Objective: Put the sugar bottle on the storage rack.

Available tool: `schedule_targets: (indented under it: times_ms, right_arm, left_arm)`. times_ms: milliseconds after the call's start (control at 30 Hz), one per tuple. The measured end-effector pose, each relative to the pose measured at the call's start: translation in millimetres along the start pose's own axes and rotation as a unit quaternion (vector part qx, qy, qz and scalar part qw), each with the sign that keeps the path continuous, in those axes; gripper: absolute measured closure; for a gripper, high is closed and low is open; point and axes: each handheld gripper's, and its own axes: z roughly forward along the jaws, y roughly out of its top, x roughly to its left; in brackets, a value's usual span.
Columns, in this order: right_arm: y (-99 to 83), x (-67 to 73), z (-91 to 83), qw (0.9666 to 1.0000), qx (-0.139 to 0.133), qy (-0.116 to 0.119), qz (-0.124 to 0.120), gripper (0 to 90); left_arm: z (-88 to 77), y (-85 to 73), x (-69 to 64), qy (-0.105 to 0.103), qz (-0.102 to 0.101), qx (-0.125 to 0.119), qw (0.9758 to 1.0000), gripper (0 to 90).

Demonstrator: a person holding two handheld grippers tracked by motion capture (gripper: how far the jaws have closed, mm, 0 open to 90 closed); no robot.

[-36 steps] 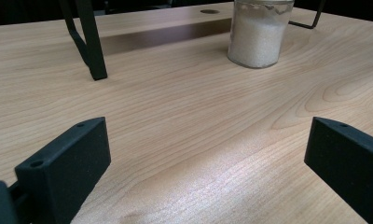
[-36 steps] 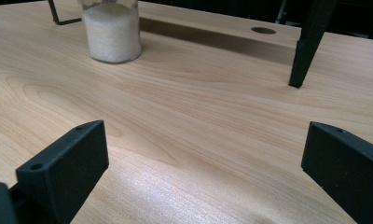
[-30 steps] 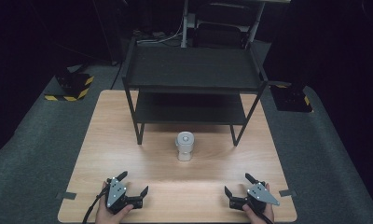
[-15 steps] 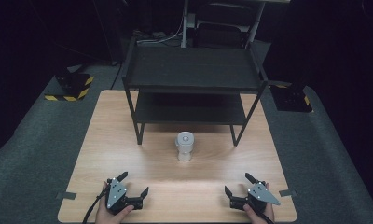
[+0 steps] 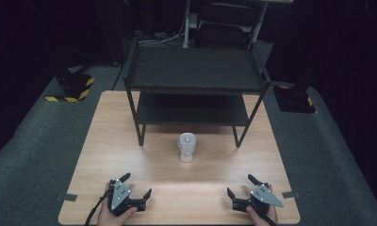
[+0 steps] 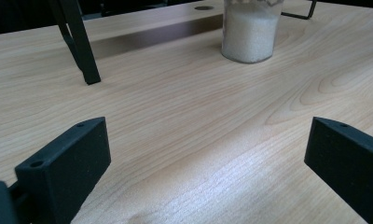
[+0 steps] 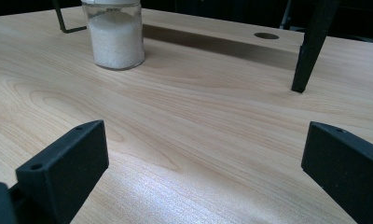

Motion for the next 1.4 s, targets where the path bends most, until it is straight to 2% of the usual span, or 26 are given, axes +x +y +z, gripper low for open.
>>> schedule_targets:
  times_ms: [100, 200, 300, 367, 400, 467, 567, 800, 967, 1000, 1400]
  right_arm:
    - [-0.4, 0.0, -0.3, 1.0, -0.001, -0.001, 0.001, 0.2]
    - [-0.8, 0.2, -0.5, 1.0, -0.002, -0.001, 0.0, 0.2]
    - [-0.7, 0.2, -0.5, 1.0, -0.002, -0.001, -0.001, 0.2]
    - [-0.8, 0.1, -0.5, 1.0, -0.002, 0.0, -0.001, 0.2]
    - [-1.0, 0.1, -0.6, 1.0, -0.003, 0.0, -0.001, 0.2]
    - [-0.9, -0.2, -0.7, 1.0, -0.002, 0.0, 0.0, 0.2]
    - [-1.2, -0.3, -0.8, 1.0, -0.003, 0.001, -0.001, 0.2]
    - [-1.6, -0.3, -1.0, 1.0, -0.004, 0.001, 0.0, 0.2]
    - [-1.3, -0.5, -0.9, 1.0, -0.003, 0.001, -0.001, 0.2]
    - [-1.3, -0.5, -0.9, 1.0, -0.003, 0.002, -0.001, 0.2]
    - [-2.2, -1.3, -1.1, 1.0, -0.006, 0.004, 0.0, 0.2]
  left_arm:
    - [-2.1, 7.0, -3.3, -0.004, -0.002, -0.014, 0.9999, 0.6]
    - [-4.3, 15.2, -7.2, -0.005, 0.006, -0.023, 0.9997, 0.6]
    - [-6.9, 23.8, -7.9, -0.009, 0.002, -0.034, 0.9994, 0.6]
    - [-8.5, 29.4, -6.4, -0.015, -0.014, -0.044, 0.9988, 0.6]
    - [-10.1, 33.7, -6.0, -0.015, -0.015, -0.048, 0.9986, 0.6]
    - [-12.2, 39.8, -6.8, -0.01, -0.009, -0.054, 0.9984, 0.6]
    - [-14.6, 49.9, -6.9, -0.004, -0.011, -0.069, 0.9975, 0.6]
    - [-12.5, 68.4, -6.9, 0.0, 0.003, -0.081, 0.9967, 0.6]
    - [-1.0, 79.7, -10.0, -0.003, 0.009, -0.082, 0.9966, 0.6]
    - [-1.0, 79.7, -10.0, -0.003, 0.009, -0.082, 0.9966, 0.6]
    - [52.6, 69.1, -39.7, -0.002, 0.021, -0.061, 0.9979, 0.6]
